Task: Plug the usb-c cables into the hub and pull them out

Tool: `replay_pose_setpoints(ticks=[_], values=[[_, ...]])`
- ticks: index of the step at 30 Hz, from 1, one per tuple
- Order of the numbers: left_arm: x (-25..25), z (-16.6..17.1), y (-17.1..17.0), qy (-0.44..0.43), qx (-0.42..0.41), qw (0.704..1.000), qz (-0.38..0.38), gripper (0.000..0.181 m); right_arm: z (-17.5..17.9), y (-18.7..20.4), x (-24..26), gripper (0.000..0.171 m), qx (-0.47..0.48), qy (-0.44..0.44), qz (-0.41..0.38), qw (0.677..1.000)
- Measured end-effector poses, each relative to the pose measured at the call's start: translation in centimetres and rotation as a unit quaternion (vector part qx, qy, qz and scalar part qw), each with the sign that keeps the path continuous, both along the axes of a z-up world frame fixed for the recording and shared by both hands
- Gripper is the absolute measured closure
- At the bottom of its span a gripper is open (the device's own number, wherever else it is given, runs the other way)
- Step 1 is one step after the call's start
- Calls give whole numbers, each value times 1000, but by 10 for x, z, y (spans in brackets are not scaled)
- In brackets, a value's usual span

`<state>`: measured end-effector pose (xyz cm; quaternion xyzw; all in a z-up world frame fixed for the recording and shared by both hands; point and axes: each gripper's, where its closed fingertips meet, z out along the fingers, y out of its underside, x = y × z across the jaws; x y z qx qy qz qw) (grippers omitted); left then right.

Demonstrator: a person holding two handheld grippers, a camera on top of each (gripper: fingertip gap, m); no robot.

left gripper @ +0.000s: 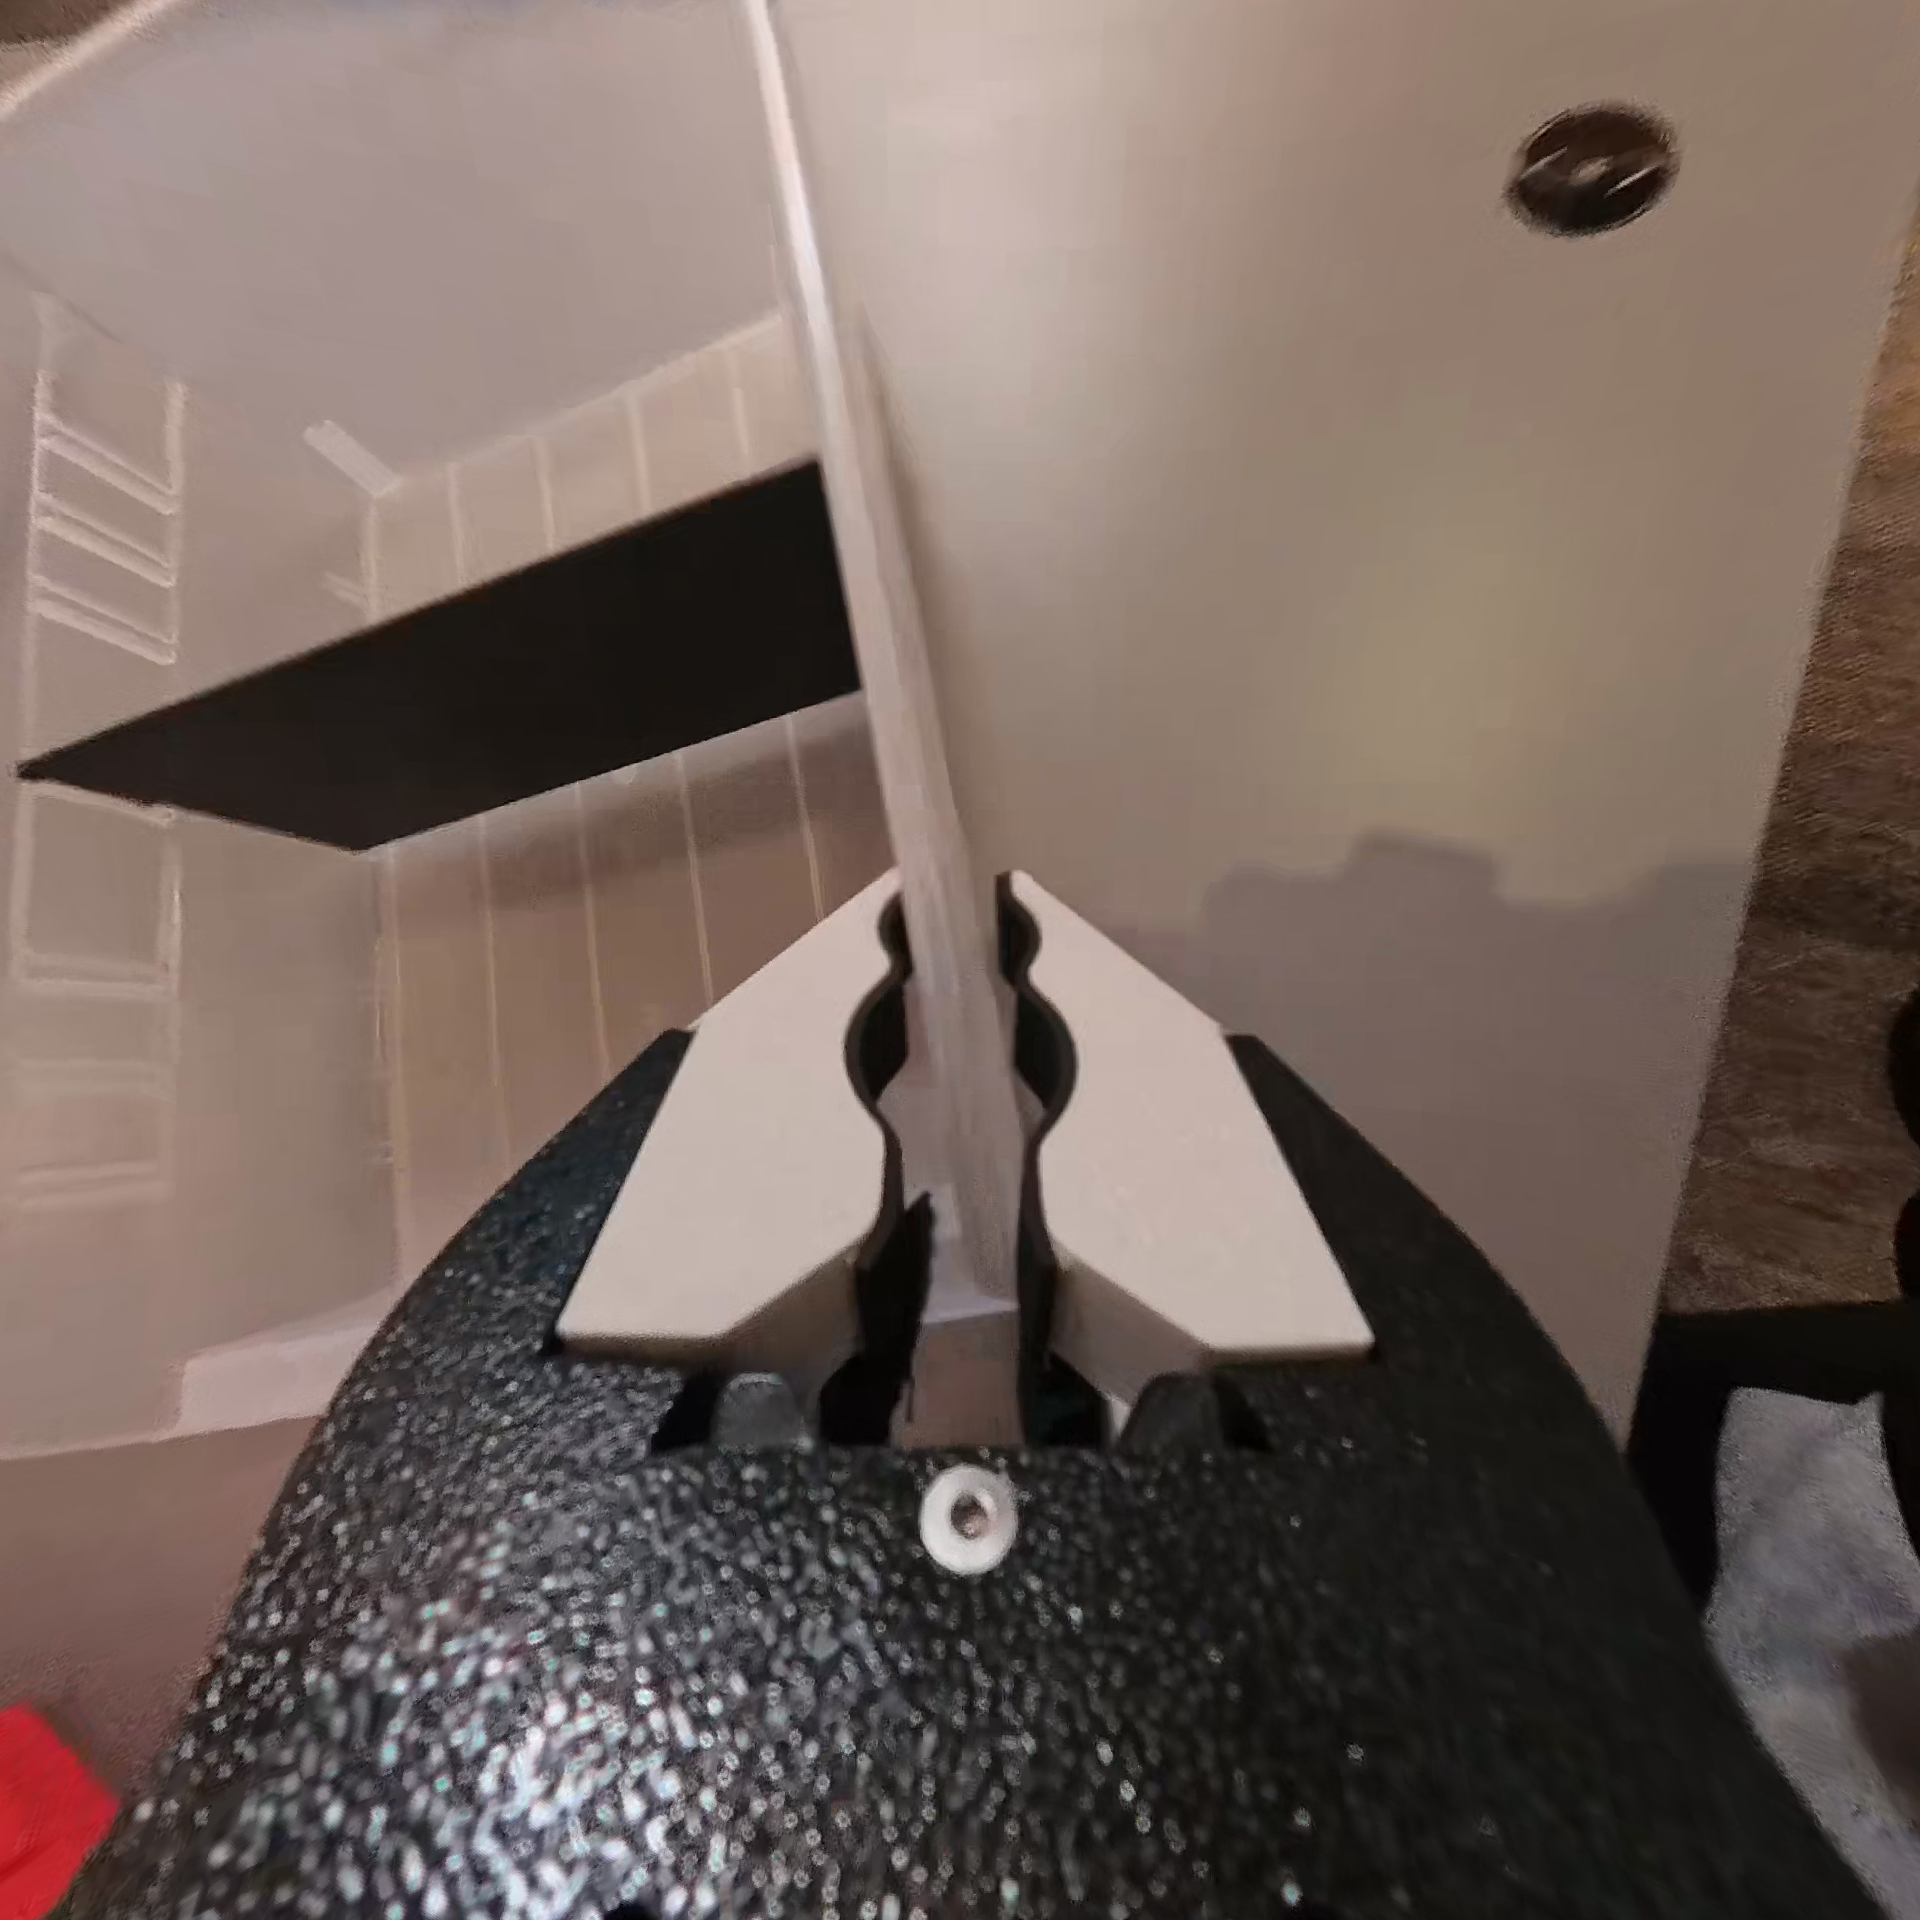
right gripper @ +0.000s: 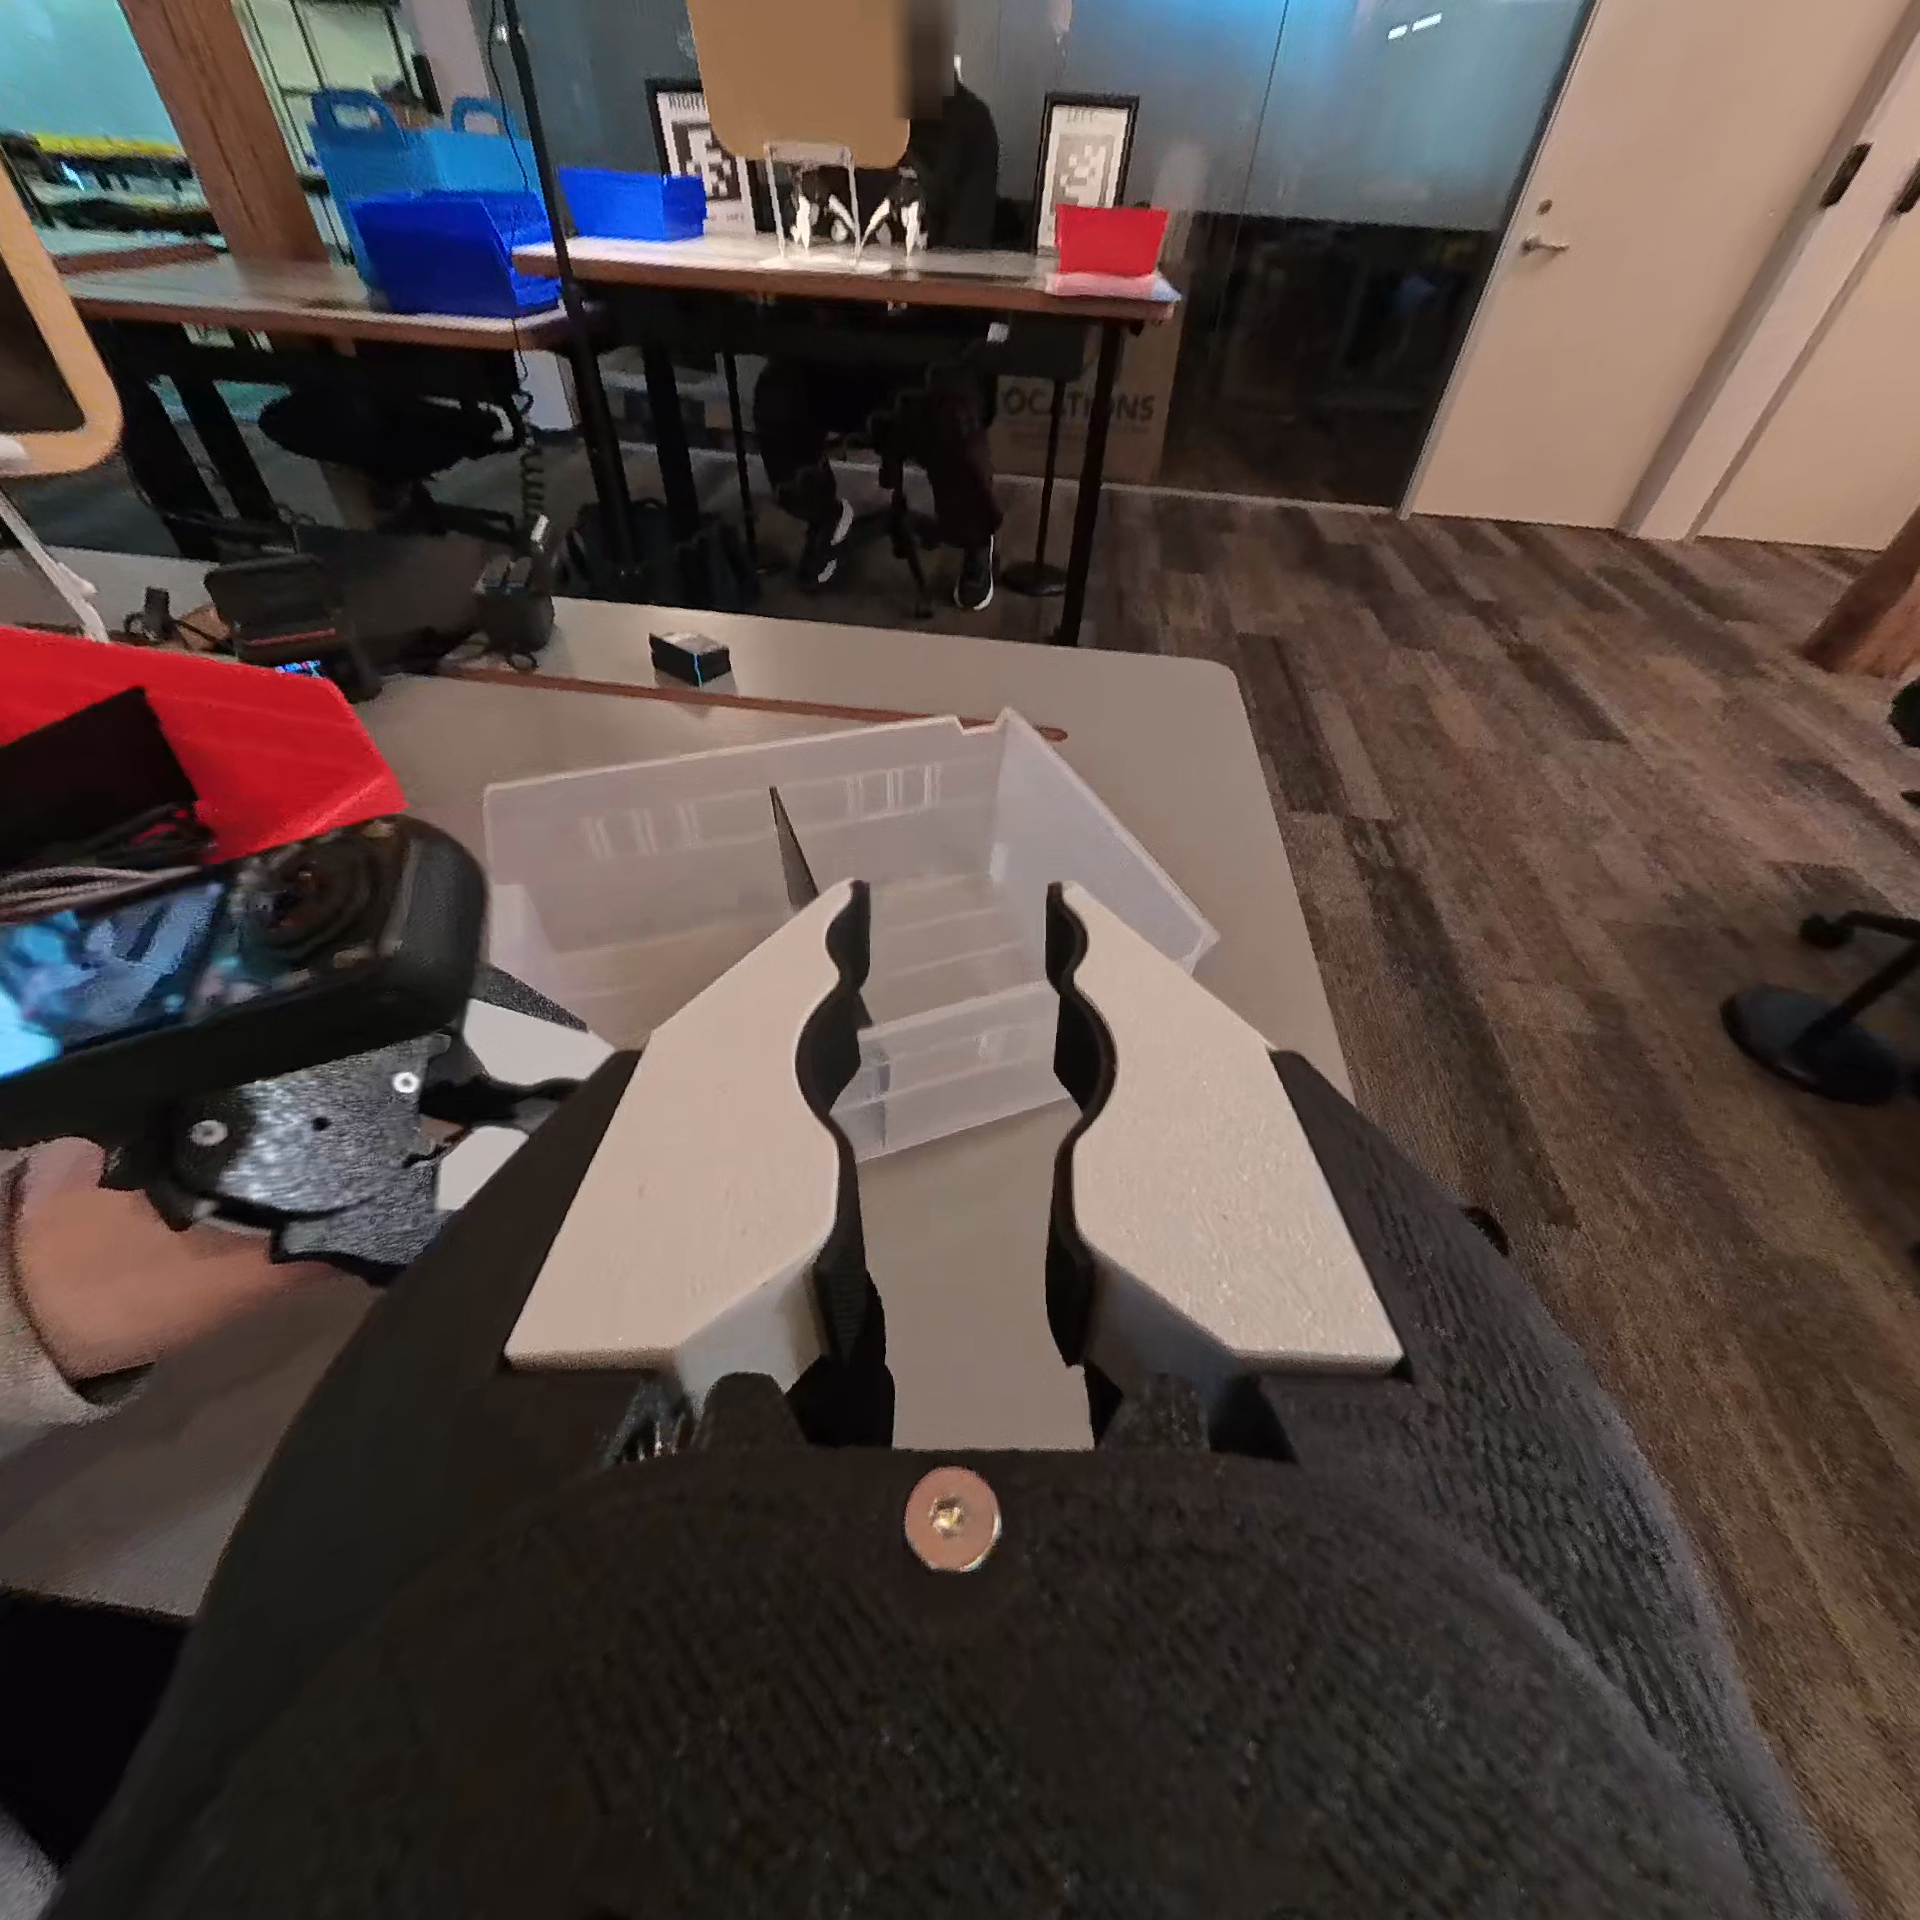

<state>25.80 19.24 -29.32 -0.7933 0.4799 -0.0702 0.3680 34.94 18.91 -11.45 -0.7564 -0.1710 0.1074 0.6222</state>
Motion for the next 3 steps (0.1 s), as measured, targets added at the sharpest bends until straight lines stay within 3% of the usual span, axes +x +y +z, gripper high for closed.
replay_pose_setpoints(ticks=[1,3], values=[[1,6,-4,-19,8,1000,-12,165,-2,1,-3,137,-3,-5,2,1000],[-3,26,-18,-55,33,997,-36,158,-3,2,-10,137,-4,-12,8,1000]])
